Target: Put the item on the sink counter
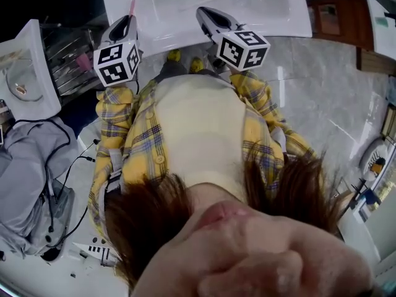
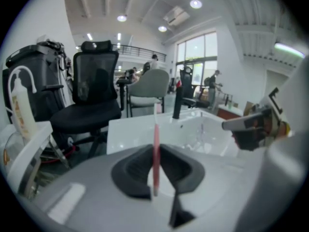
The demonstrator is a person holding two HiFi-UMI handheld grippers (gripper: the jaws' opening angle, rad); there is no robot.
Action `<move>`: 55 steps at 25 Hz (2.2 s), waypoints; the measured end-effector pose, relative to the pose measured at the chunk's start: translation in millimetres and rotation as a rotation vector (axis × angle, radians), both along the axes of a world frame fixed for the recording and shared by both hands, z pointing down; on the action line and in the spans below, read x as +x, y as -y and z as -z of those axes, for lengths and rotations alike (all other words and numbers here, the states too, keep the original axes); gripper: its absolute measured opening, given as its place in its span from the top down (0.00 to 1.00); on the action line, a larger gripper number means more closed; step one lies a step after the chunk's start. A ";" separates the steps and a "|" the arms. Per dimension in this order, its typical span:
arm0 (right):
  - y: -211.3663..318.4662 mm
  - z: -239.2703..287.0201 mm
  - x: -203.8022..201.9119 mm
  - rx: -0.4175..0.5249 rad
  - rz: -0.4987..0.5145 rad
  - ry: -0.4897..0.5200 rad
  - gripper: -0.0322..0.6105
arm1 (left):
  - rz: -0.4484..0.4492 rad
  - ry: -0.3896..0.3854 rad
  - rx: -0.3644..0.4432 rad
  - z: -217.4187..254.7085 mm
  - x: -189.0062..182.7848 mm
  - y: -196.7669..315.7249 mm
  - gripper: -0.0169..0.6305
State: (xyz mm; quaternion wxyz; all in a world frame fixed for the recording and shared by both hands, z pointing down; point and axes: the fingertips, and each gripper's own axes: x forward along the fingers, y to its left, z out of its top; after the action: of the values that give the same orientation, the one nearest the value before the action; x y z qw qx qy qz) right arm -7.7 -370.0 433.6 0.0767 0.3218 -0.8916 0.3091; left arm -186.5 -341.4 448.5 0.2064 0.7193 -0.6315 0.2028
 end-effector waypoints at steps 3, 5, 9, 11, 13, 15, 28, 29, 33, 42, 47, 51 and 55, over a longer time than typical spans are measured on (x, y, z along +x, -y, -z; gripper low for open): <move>4.4 0.6 -8.1 0.001 -0.004 -0.004 0.93 | 0.003 0.005 -0.015 -4.1 -8.8 7.0 0.90; 8.4 1.2 -11.6 -0.003 -0.004 -0.005 0.93 | 0.006 0.005 -0.025 -5.9 -12.5 11.5 0.90; 14.0 0.2 -16.9 -0.016 0.000 -0.014 0.93 | 0.015 0.002 -0.047 -11.3 -19.7 18.4 0.90; 17.8 -0.7 -17.7 -0.022 0.000 -0.020 0.93 | 0.020 0.013 -0.062 -15.4 -23.1 22.5 0.90; 21.2 -1.2 -18.7 -0.027 -0.001 -0.025 0.93 | 0.026 0.032 -0.078 -19.7 -27.0 26.2 0.90; 23.6 -1.6 -20.2 -0.031 -0.001 -0.030 0.93 | 0.031 0.046 -0.091 -22.5 -30.9 29.3 0.90; 33.2 -8.3 -20.6 -0.044 -0.021 -0.062 0.93 | 0.046 0.146 -0.187 -46.4 -49.2 47.6 0.90; 33.8 -8.9 -20.0 -0.045 -0.024 -0.063 0.93 | 0.049 0.152 -0.191 -47.8 -50.0 48.8 0.90; 34.1 -10.3 -17.1 -0.049 -0.035 -0.065 0.93 | 0.050 0.156 -0.196 -48.5 -49.8 52.9 0.90; 34.0 -11.3 -15.5 -0.054 -0.038 -0.062 0.93 | 0.058 0.202 -0.229 -56.9 -52.3 57.0 0.90; 35.6 -10.4 -13.3 -0.055 -0.040 -0.061 0.93 | 0.061 0.212 -0.211 -56.1 -52.7 61.3 0.89; 36.0 -11.3 -11.2 -0.056 -0.042 -0.059 0.93 | 0.055 0.202 -0.201 -56.6 -49.2 63.4 0.89; 34.5 -11.1 -12.6 -0.053 -0.039 -0.058 0.93 | 0.066 0.190 -0.193 -55.3 -50.1 60.8 0.89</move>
State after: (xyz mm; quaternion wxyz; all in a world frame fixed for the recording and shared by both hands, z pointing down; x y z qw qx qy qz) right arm -20.3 -404.6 444.7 0.1050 0.3458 -0.8741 0.3244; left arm -236.6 -402.2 503.8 0.2204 0.6526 -0.6490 0.3229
